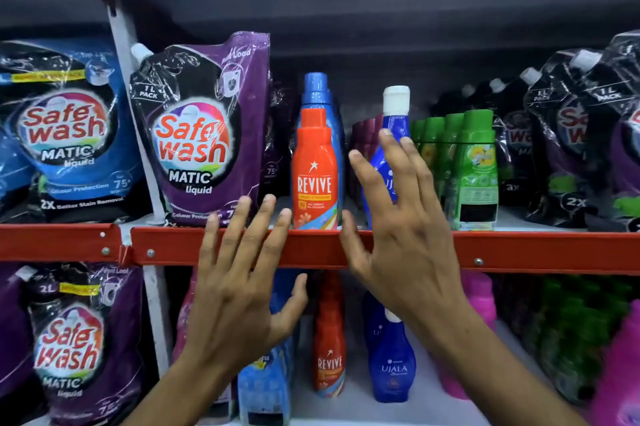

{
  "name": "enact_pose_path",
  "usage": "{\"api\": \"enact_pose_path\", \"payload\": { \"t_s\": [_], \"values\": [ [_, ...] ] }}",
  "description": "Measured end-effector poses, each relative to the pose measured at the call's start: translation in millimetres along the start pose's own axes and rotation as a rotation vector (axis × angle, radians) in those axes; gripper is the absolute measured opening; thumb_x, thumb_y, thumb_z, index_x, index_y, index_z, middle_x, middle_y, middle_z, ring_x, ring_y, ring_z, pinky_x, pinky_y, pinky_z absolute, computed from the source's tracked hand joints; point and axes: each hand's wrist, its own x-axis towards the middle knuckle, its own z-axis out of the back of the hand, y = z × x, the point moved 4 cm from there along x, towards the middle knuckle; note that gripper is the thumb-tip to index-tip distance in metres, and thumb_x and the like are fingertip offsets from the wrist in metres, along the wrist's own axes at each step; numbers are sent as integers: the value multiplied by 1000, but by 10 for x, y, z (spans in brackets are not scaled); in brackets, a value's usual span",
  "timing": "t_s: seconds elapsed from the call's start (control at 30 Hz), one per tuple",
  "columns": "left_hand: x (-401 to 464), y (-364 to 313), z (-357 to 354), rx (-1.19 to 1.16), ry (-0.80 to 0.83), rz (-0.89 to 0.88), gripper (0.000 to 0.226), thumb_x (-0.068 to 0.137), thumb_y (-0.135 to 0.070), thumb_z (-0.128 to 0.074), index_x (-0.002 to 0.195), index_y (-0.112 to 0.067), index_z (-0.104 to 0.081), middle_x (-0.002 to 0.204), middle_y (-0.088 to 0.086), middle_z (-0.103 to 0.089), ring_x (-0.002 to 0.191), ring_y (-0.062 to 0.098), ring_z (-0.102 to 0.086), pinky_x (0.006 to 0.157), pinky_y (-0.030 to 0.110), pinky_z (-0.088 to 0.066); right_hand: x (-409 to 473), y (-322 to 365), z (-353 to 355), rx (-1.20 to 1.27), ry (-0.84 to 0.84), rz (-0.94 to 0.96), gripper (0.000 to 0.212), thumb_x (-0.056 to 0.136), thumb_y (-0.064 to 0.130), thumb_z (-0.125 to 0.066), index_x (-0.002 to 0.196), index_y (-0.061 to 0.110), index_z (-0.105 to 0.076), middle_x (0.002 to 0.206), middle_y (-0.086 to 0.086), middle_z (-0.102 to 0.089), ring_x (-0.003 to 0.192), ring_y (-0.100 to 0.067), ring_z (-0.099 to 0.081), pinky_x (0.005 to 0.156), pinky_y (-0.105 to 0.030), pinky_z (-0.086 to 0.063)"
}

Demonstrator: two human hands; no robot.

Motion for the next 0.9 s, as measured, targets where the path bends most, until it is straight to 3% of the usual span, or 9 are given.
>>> {"api": "enact_pose_path", "payload": {
  "t_s": [0.17, 0.27, 0.4, 0.7, 0.9],
  "values": [
    [-97, 89, -130, -5, 34, -13, 72, 85, -41, -59, 149, -13, -42, 154, 6, -47, 145, 28, -39, 119, 60, -31, 210, 225, -181, 143, 87, -93, 65, 91, 31, -62, 149, 12, -39, 152, -12, -44, 136, -28, -45, 107, -39, -49],
    [-132, 115, -173, 22, 32, -31, 70, 87, -40, -58, 149, -13, -42, 153, 7, -48, 146, 29, -38, 121, 59, -28, 311, 301, -275, 164, 128, -156, 74, 93, 36, -60, 153, 10, -26, 147, -11, -46, 130, -26, -49, 100, -36, -49],
    [-155, 115, -212, 13, 26, -25, 72, 86, -38, -62, 150, -13, -40, 152, 8, -48, 147, 29, -36, 122, 60, -25, 414, 335, -373, 168, 170, -268, 87, 90, 41, -65, 154, 6, -17, 145, -14, -47, 128, -32, -54, 98, -41, -47],
    [-170, 127, -249, 8, -6, -21, 74, 86, -35, -64, 151, -13, -37, 152, 10, -48, 147, 31, -35, 123, 61, -23, 465, 260, -368, 254, 114, -342, 84, 83, 42, -72, 148, 8, -30, 143, -12, -48, 121, -34, -57, 97, -41, -45],
    [-177, 128, -259, -24, -43, -12, 75, 85, -34, -66, 151, -12, -38, 150, 12, -49, 146, 32, -36, 122, 63, -22, 340, 230, 91, 405, -106, -269, 67, 78, 45, -76, 132, 14, -53, 121, -2, -57, 101, -8, -55, 87, -14, -41]
  ]
}}
